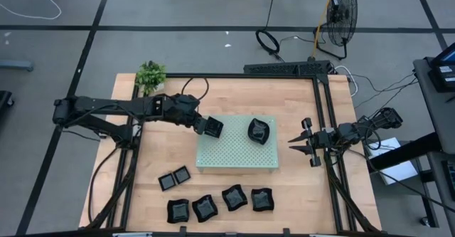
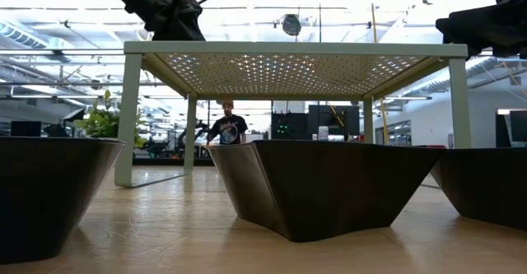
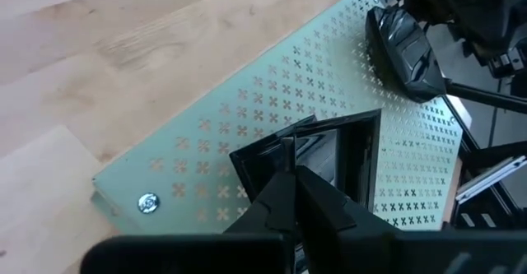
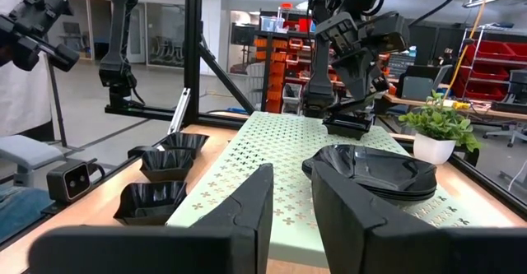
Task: Pick & Place Mini shaped plates
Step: Stack the square plate on top of the square plate on the shelf
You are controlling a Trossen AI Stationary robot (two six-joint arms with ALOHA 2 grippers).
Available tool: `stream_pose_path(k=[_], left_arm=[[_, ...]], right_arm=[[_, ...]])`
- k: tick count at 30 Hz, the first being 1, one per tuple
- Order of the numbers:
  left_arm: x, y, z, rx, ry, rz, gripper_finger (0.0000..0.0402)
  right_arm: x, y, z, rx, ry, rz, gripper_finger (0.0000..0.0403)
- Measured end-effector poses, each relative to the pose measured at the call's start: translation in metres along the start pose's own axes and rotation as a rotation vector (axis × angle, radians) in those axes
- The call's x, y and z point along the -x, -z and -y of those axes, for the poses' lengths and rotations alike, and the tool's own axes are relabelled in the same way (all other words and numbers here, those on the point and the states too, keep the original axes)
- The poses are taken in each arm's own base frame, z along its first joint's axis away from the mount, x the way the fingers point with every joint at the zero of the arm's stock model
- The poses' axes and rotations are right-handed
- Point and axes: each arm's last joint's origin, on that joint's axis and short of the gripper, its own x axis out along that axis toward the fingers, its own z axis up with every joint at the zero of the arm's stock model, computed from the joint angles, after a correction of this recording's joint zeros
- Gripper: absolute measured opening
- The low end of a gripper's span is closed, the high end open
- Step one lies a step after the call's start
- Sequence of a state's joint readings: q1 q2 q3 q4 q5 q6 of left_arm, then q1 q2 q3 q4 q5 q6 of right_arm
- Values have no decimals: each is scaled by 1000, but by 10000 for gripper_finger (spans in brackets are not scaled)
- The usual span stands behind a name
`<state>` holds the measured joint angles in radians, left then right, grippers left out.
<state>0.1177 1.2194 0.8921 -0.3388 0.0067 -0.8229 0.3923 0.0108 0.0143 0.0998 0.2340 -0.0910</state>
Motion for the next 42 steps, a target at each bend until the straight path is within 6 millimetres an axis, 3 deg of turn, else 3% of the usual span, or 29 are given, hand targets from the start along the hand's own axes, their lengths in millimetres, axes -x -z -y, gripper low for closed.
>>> stream_pose_path(k=[14,20,24,33,38,42], left_arm=[[0,0,0,-16,-2,2,66],[13,3,6,-36,162,-128,67],[29,19,8,-17,175,-258,67],[53,56,8,53,-74,-308,67],[56,74,18,24,-70,-344,67],[49,101,25,-90,-77,-444,67]], right_arm=[[0,0,0,0,0,0,75],[0,0,0,0,0,0,75],[0,0,0,0,0,0,75],[0,0,0,0,0,0,75],[0,0,0,0,0,0,75],[0,0,0,0,0,0,75]])
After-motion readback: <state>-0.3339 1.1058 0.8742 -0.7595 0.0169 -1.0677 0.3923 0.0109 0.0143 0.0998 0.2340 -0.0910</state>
